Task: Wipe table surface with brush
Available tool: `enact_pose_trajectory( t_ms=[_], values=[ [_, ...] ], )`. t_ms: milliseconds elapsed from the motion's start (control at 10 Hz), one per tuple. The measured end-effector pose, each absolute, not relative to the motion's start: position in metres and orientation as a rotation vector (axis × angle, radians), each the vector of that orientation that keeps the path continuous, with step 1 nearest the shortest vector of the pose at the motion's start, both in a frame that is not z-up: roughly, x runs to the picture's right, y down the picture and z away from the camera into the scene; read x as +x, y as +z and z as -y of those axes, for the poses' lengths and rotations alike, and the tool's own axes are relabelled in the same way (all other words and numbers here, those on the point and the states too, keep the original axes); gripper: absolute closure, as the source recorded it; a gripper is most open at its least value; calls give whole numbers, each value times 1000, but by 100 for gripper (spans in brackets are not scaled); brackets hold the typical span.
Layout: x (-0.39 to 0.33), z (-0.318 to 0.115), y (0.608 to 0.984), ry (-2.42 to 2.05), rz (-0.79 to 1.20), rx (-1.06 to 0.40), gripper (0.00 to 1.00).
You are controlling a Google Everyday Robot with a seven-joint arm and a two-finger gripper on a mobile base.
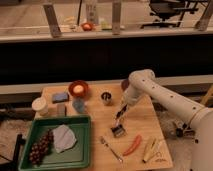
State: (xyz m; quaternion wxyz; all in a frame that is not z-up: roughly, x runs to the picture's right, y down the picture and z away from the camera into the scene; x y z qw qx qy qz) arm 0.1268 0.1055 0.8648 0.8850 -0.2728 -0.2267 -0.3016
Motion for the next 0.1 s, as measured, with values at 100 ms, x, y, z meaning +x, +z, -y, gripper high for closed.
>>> enact_pose_trajectory(
  t_ms=[100],
  values=[
    [127,-106,865,-627,472,-567,100]
  ],
)
